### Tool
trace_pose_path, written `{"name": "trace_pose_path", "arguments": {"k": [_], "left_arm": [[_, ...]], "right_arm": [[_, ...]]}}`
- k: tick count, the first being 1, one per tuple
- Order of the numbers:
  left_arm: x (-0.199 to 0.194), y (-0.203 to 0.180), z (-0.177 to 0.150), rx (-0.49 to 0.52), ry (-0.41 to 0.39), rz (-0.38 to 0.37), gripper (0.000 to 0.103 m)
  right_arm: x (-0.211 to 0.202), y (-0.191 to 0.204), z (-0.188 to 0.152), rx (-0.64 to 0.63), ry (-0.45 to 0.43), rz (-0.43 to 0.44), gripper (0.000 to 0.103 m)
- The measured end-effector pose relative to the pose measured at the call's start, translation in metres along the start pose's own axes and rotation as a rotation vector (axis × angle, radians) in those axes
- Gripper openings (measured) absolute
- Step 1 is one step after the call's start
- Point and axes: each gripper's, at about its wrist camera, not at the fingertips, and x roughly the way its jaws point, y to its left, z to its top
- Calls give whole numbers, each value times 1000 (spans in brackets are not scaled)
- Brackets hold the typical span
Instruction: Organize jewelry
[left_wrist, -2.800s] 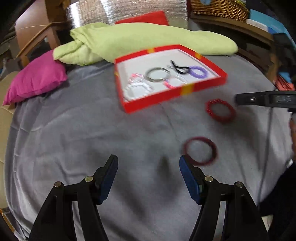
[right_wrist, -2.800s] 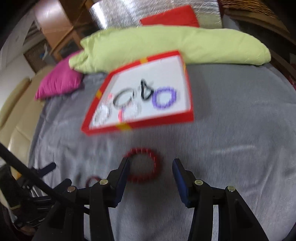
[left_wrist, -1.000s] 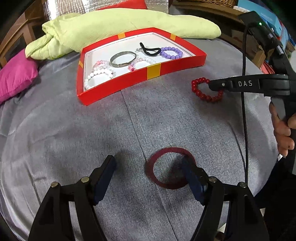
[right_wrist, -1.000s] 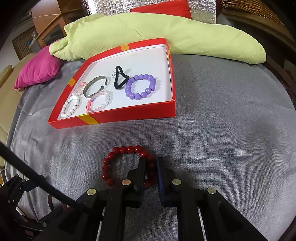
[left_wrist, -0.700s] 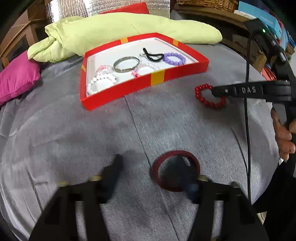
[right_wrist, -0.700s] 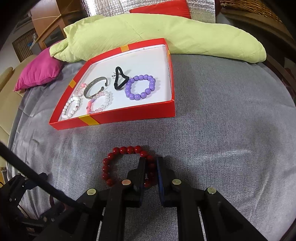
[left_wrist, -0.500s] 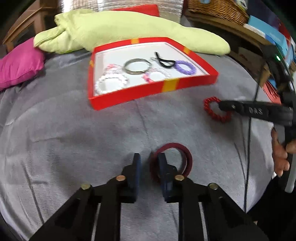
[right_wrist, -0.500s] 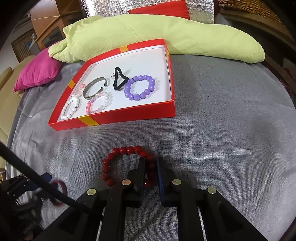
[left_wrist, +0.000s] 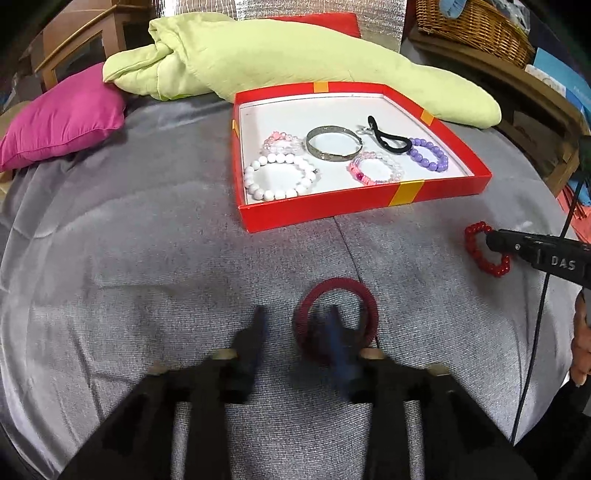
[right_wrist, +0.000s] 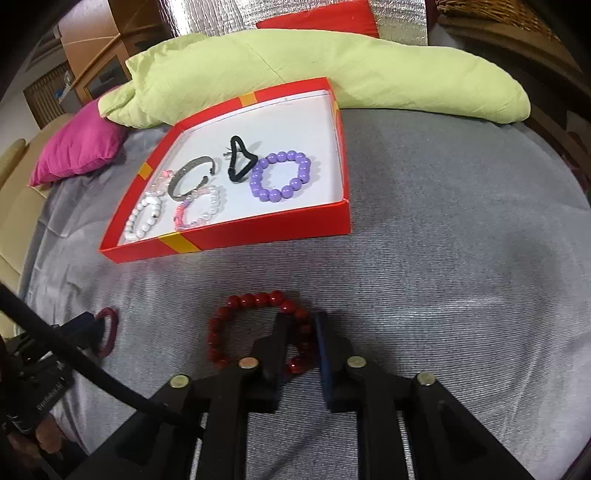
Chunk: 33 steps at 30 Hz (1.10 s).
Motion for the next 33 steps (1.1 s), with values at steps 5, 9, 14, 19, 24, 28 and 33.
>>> {"name": "trace_pose_path", "arguments": {"k": [5,9,14,19,24,28,33], "left_arm": [[3,3,-3,-4,6,40,63],[2,4,-4,-11,2,50,63],[1,-1,-4,7,7,60,63],[0,-1,-3,3,18,53,65],[3,0,-4,-15,31,47,76],[5,0,-6,-29,23,53,82],[6,0,-8,-45,17,61,87]], "right_arm": [[1,14,-3,-66,1,-25,41],[2,23,-6,-117,-15,-91,32],[1,22,-5,-127,-25,-125,15],[2,23,-4,-130,-27,-134,13],[2,22,-4,-122,-19,-127,13],[3,21,-3,-119,-16,-123,13],[2,19,-4,-101,-12,-111,14]]}}
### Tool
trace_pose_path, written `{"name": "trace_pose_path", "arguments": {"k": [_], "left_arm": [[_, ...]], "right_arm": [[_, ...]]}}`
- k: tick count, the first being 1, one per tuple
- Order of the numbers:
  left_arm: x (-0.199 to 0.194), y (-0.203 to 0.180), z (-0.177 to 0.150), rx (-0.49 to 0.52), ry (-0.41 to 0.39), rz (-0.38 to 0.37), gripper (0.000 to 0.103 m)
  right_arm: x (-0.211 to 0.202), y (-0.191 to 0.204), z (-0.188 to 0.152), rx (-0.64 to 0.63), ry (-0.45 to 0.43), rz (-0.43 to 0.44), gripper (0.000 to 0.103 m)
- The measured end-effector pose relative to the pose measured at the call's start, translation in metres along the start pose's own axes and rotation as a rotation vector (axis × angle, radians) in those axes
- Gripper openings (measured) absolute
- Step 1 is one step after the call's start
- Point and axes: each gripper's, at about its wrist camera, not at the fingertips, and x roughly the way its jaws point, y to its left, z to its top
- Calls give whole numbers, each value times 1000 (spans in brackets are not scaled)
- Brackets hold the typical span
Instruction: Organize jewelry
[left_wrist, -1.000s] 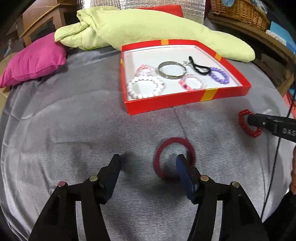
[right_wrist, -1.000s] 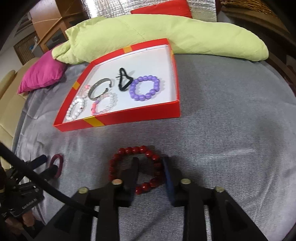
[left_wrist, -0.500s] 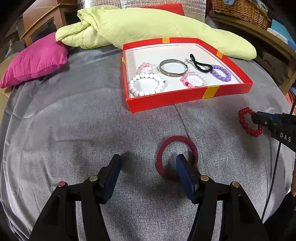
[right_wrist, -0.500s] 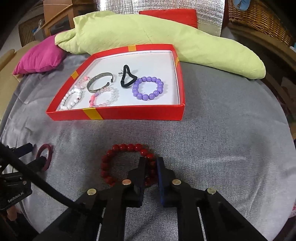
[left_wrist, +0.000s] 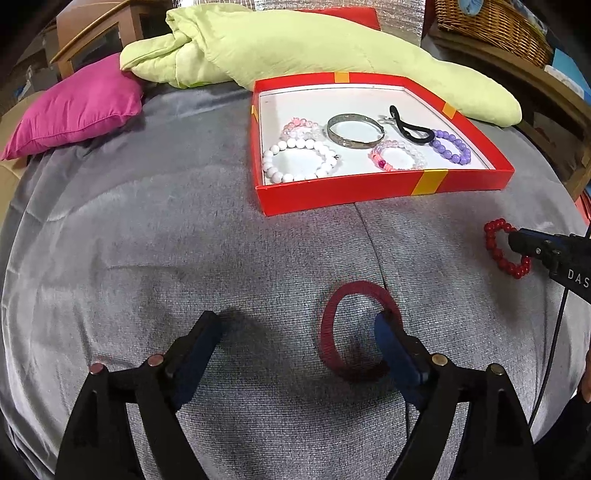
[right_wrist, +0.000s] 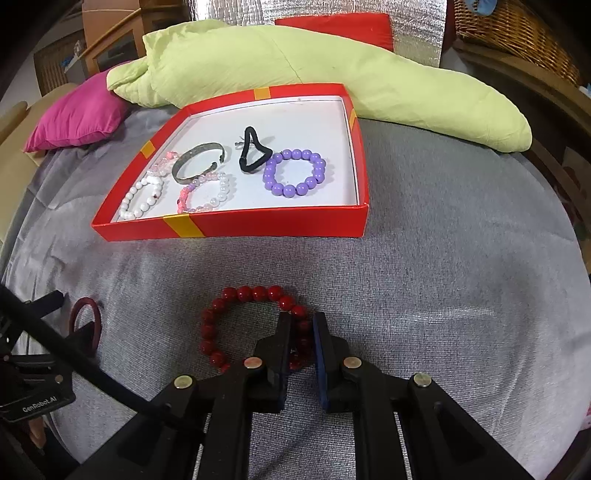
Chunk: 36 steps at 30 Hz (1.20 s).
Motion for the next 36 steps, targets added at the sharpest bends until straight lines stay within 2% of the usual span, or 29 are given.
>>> {"name": "trace_pose_path", "arguments": {"k": [10,19,21,23,25,27,29,32,36], "left_arm": [[3,4,-1,-32,14,-5,95],[0,2,0,-18,26,-10,94],[-3,1,-1,-12,17,-23,85],[-7,0,0,-2,-1,-27,61],[-9,2,0,-12,-9,-43,47],[-10,9,2,-44,-8,-64,39],[-10,15,2,-75,-8,-83,24],[-11,23,2,-99,-7,-103,15],[-13,20,1,-84,-15,-97,9]], "right_arm": [[0,-2,0,32,11,18,15],[0,-1,0,29,8,16,15],[0,-1,0,26,7,17,15],[0,-2,0,26,7,20,15],[0,-3,0,29,8,26,15],[0,-4,0,35,10,35,15],[0,-5,0,32,11,37,15],[0,-4,0,29,12,38,15],[0,-6,0,36,17,49,15]]}}
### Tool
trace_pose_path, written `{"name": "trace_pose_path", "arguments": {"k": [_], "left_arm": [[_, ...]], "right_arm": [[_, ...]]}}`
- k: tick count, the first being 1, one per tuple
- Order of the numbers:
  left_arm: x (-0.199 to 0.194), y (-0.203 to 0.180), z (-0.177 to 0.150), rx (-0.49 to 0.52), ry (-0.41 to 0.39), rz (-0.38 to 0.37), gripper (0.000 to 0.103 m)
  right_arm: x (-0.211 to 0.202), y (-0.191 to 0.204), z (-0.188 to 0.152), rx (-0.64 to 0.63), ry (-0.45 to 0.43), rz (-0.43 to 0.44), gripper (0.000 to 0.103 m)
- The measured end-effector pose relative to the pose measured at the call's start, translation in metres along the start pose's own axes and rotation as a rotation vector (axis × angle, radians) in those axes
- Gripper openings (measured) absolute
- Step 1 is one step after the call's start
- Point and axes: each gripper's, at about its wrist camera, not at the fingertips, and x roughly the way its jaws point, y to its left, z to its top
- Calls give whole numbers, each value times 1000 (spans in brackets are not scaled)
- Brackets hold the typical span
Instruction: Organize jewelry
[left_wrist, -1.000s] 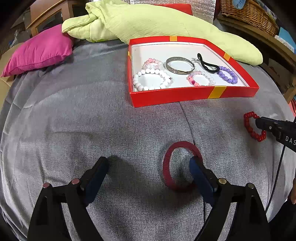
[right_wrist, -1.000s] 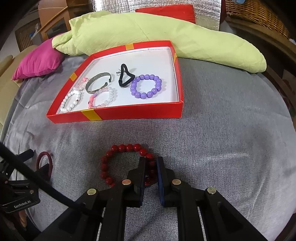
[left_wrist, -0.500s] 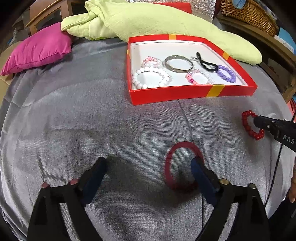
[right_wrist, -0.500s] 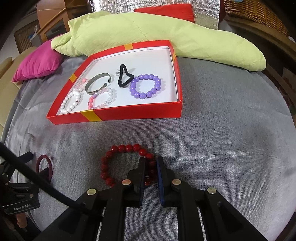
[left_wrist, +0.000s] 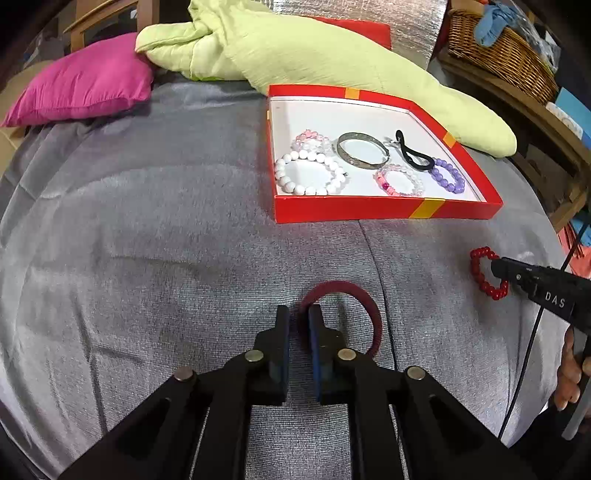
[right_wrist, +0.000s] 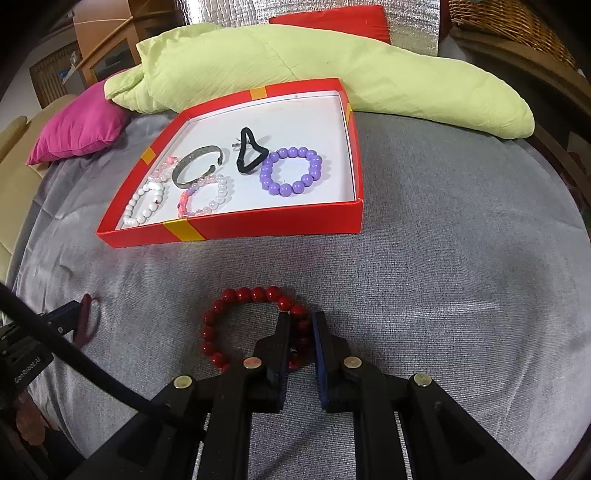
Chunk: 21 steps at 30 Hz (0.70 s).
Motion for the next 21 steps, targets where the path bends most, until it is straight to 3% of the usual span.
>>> {"name": "trace_pose_path", "arguments": {"k": [9,12,13,14,16,21], "left_arm": [[-7,-2,1,29,-25,12,8],[-8,-1,2,23,-26,12,8],[-8,-1,1,23,-25,14,8],[-8,-1,1,23,-25,17,8],[-8,-2,2,22,-25,18,8],[-7,-5,2,33,-30,26,8]], "right_arm": [[-4,-31,1,87,37,147,15],[-9,-37,0,89,26,153,18],[-11,-38,-1,87,18,150,28],[-14,-39,-1,84,4,147,47],[-20,-39,-1,79,-33,145,68],[-26,-20,-1,-10,-54,161,68]]}}
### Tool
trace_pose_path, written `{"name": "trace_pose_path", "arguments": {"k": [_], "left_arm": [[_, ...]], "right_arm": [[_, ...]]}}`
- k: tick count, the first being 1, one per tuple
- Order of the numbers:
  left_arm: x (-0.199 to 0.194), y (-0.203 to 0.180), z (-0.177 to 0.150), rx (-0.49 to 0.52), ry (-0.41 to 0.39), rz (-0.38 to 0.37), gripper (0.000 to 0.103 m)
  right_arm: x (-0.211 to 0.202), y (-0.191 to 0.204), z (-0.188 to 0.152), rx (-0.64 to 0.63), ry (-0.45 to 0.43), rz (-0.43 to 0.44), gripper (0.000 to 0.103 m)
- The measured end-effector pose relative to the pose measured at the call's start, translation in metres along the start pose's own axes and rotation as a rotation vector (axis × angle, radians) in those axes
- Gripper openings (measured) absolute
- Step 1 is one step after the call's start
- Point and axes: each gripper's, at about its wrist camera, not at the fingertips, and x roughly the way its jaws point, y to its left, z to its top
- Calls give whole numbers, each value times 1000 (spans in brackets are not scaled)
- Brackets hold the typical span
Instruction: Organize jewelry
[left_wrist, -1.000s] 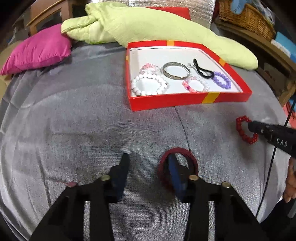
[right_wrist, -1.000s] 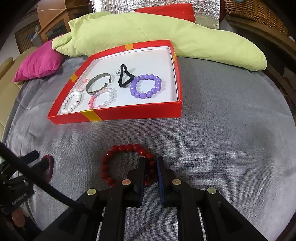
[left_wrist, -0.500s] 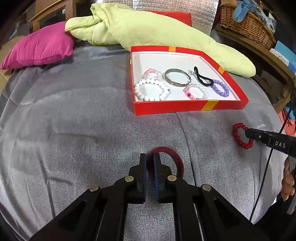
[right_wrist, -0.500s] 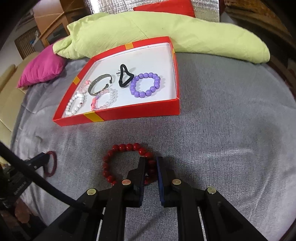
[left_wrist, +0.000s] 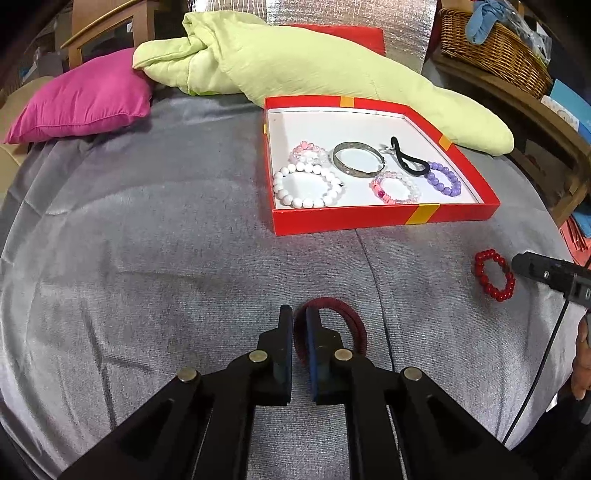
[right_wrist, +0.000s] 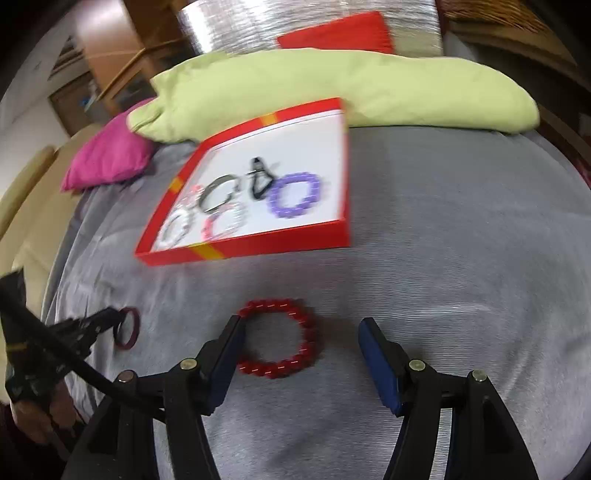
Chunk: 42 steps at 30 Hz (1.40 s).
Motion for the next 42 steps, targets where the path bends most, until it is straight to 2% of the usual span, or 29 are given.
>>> {"name": "trace_pose_path", "arguments": {"k": [6,7,8,10,12,15,17,18,19,21,23,25,28,29,32,36,42], "left_arm": [[1,0,0,-3,5,-6,8],[1,2,0,-8,8,-11,8],[2,3,0,-14,13,-16,8],[3,5,0,-27,25,-26,8],[4,8,0,-44,43,-39,10],[3,12,-1,-63,55,-57,24],[-1,13,-1,-63,40,-69,45],[-4,12,-1,-59,31,-78,51],[-6,11,-1,-54,23,-93,63],[-7,7,-2,-47,23,-120,72],[-4,2,-3,-26,47,-141,72],[3,-4,-6,0,76,-123,72],[6,-7,-8,32,65,-75,69],[6,-6,-7,35,53,-65,54],[5,-4,-6,29,38,-83,30],[4,-7,-4,61,17,-67,8],[-1,-4,-3,52,-1,-73,7]], "right_arm": [[25,29,-11,-150,41,-118,67],[26,31,-12,-162,33,-137,62],[25,33,-13,-174,16,-152,49],[24,31,-13,-165,9,-149,34],[23,26,-12,-140,5,-147,28],[23,22,-11,-125,1,-142,24],[23,22,-11,-126,0,-144,24],[23,23,-11,-128,0,-146,24],[23,23,-11,-128,-1,-147,24],[24,24,-11,-126,0,-147,24],[24,23,-11,-122,2,-143,24],[24,23,-11,-120,2,-140,24],[25,23,-11,-121,2,-141,24],[24,23,-12,-119,3,-141,24],[23,22,-12,-110,-1,-137,22],[18,20,-12,-97,-12,-134,20],[9,10,-8,-45,-41,-116,19]]}}
